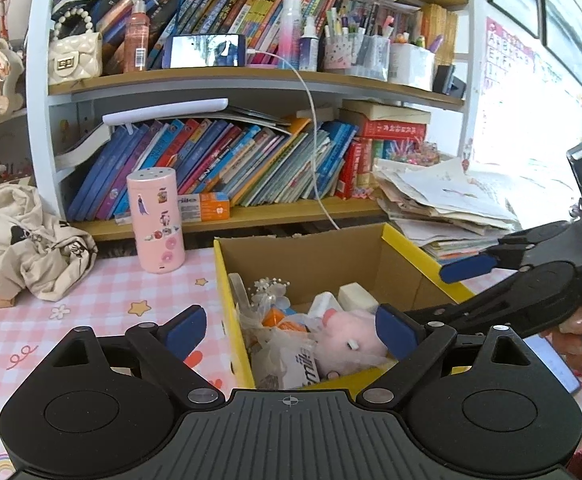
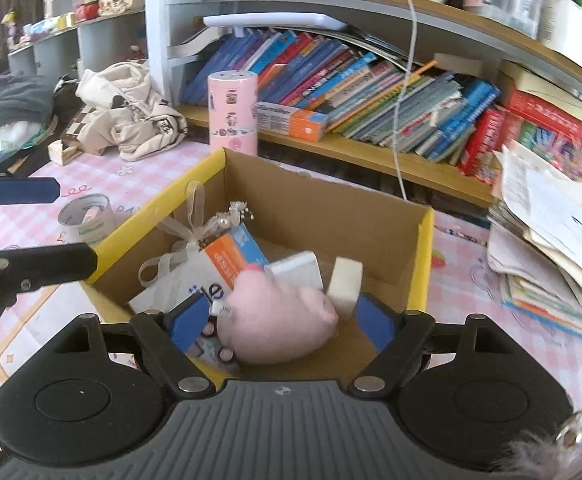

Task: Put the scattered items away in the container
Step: 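Lower both held items into the yellow box and open both tools, then withdraw both open tools from the box toward the tape roll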

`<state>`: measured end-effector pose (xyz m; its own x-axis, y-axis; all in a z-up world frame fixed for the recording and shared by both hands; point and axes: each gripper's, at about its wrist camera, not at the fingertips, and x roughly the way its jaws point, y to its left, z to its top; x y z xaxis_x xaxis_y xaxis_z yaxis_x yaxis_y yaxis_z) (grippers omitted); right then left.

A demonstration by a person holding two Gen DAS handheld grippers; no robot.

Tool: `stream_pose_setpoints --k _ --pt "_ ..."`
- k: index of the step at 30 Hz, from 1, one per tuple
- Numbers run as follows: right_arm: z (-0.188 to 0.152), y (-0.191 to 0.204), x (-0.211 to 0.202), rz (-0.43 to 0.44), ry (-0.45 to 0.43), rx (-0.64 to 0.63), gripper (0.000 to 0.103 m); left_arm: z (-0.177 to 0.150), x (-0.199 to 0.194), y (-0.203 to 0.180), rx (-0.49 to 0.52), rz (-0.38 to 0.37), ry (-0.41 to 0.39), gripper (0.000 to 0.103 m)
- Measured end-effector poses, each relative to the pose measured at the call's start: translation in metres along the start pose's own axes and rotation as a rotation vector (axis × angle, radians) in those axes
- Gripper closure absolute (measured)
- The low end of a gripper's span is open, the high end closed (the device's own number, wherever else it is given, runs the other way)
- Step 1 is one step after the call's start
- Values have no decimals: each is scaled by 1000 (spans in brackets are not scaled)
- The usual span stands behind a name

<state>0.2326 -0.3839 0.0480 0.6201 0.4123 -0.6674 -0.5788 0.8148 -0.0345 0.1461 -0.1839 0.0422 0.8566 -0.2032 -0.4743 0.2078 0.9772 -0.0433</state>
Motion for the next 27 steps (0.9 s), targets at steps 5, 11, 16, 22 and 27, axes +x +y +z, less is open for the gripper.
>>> stream_pose_setpoints --k 5,11,16,22,27 --pt "-17 21 -11 -36 31 60 22 -10 -17 17 -1 -25 5 9" --pt "-40 53 -22 -79 71 123 19 -23 -37 40 -16 -57 23 9" --pt "-54 81 -32 -114 96 156 19 -31 -51 56 -11 -85 29 9" --pt "-69 113 -36 -132 129 186 19 -43 -64 69 12 -121 51 9" --pt "-76 141 -34 -122 157 192 19 -54 -75 80 31 -135 78 9"
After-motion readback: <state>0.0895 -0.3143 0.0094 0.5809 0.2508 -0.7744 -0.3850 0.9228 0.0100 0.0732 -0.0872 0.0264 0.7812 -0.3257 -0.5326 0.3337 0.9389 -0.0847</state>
